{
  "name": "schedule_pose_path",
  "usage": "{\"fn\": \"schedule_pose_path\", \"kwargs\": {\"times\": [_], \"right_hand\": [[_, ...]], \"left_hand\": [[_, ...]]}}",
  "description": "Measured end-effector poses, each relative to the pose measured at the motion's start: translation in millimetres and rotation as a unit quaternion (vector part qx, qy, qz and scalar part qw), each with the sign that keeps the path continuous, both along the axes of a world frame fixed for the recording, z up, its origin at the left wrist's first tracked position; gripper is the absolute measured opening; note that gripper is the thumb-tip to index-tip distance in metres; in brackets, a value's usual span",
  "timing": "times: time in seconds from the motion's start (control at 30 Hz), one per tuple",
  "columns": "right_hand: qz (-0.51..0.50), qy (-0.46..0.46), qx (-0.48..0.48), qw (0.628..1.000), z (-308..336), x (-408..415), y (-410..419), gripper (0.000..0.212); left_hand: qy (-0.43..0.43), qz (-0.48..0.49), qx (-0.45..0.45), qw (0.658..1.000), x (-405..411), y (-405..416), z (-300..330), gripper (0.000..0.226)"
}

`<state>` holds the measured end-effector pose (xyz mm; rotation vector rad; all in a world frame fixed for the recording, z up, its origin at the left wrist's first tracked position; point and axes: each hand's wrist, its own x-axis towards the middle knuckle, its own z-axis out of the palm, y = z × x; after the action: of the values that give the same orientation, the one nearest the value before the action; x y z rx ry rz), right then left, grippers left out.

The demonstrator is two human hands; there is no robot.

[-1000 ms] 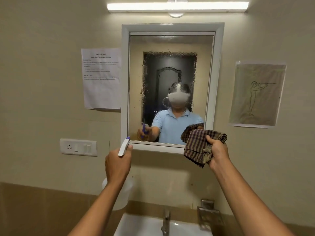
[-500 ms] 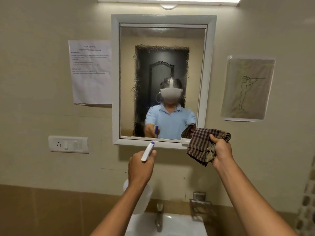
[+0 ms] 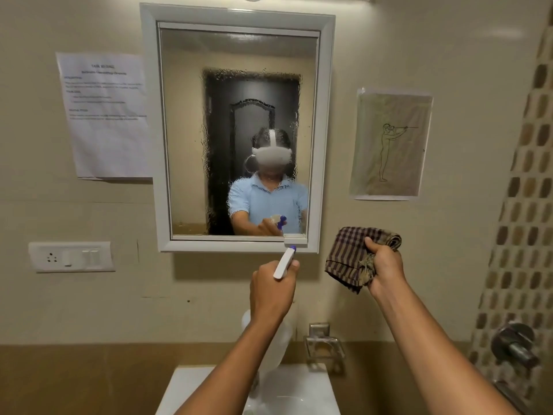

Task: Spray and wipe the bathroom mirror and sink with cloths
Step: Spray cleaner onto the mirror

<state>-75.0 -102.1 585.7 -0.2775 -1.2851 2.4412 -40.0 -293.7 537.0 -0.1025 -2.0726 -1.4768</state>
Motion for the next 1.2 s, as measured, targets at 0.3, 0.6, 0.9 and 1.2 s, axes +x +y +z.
{"fn": "schedule_pose_path", "kwargs": {"times": [0.3,0.6,0.9,1.2], "right_hand": [[0.015,-0.026,-0.009,1.000,-21.5,8.1,-8.7,0.028],[0.086,-0.061,-0.112,0.988,-62.2,55.1,-24.6,0.021],[0.075,-0.111,-0.175,0.975,-133.1,113.6,-29.4,0.018],[-0.040,-0.167,-0.227,0.959,-212.8,168.7,21.9,0.022]], "left_hand": [[0.020,0.017,0.051,0.998,0.7,-20.3,-12.2,0.037],[0.060,0.004,0.071,0.996,6.9,-50.0,-31.5,0.040],[0.032,-0.085,0.092,0.992,5.3,-44.4,-88.1,0.046],[-0.006,-0.207,0.080,0.975,29.2,27.9,-127.8,0.037]]}}
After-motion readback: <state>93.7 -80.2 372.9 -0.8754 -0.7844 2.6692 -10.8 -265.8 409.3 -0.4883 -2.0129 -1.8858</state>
